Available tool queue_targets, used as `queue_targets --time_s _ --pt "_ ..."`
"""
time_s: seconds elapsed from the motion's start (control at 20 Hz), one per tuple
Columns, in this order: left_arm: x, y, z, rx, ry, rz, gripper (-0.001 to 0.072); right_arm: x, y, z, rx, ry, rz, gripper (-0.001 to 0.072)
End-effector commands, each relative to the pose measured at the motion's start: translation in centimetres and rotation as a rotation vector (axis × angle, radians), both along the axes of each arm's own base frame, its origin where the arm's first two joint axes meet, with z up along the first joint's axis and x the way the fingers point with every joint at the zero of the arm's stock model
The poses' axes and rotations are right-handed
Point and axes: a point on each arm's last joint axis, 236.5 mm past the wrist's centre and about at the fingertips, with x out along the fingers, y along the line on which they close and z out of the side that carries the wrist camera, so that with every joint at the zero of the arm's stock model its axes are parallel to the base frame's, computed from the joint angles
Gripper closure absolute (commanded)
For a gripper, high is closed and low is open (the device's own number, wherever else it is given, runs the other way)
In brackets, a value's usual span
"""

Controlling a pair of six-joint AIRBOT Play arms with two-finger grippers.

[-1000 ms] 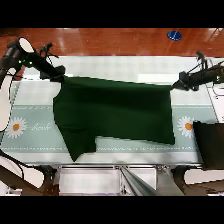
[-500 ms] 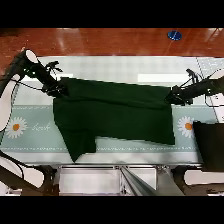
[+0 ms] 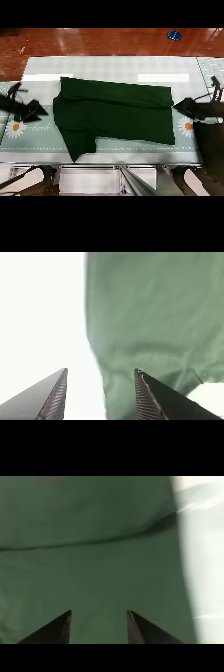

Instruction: Fold the shirts.

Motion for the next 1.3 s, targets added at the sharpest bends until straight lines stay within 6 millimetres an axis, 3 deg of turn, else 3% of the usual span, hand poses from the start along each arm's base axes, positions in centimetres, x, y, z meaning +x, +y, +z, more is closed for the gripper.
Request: queue_targets --time_s 0.0,0.15,0.35,0.5,0.6,0.65,0.7,0.75,0.85,0.9,0.95,1.1,1.25 --pt "-5.5 -1.8 -2.7 -0.119 0.004 0.219 0.0198 -2.3 3.4 -0.9 0.087 -0.087 -0.043 0.0305" --pt "-8.1 -5.1 -5.2 -0.139 0.086 0.157 0.0198 -2.1 4.0 -0.3 0.132 -0.095 -0.050 0.0305" --pt "-6.8 -6.3 -6.2 -0.086 0.049 0.133 0.0198 -2.0 4.4 0.1 0.157 -0.101 -0.051 0.0305" --pt "-5.8 -8.8 -6.5 -0.134 0.031 0.095 0.0198 -1.9 4.5 0.2 0.162 -0.104 -0.057 0.0305" --pt "-6.0 -10.0 -7.2 -0.141 0.055 0.059 0.0202 -1.3 3.3 0.7 0.146 -0.122 -0.090 0.0305" --pt "-6.1 -10.3 -7.5 -0.138 0.060 0.046 0.0295 -1.2 1.6 0.7 0.111 -0.121 -0.117 0.0305" --pt "-6.0 -10.3 -7.5 -0.138 0.063 0.044 0.0552 -1.8 -0.9 0.1 0.041 -0.091 -0.143 0.0305" --pt "-5.7 -10.2 -7.4 -0.136 0.053 0.039 0.0688 -3.4 -3.1 -1.1 -0.026 -0.026 -0.157 0.0305" --pt "-4.9 -10.1 -6.7 -0.136 0.026 0.020 0.0691 -9.4 -6.1 -4.6 -0.116 0.219 -0.170 0.0305" --pt "-4.4 -10.1 -6.3 -0.137 0.015 0.015 0.0691 -12.6 -6.0 -6.1 -0.117 0.350 -0.167 0.0305" --pt "-4.0 -10.0 -5.9 -0.138 0.007 0.010 0.0691 -14.2 -5.3 -7.1 -0.104 0.419 -0.162 0.0305" --pt "-3.5 -10.0 -5.1 -0.144 -0.005 -0.002 0.0691 -14.9 -2.0 -7.7 -0.022 0.468 -0.061 0.0305" --pt "-3.6 -10.1 -5.0 -0.148 -0.002 -0.007 0.0691 -15.3 -1.6 -8.5 0.010 0.530 -0.055 0.0305"
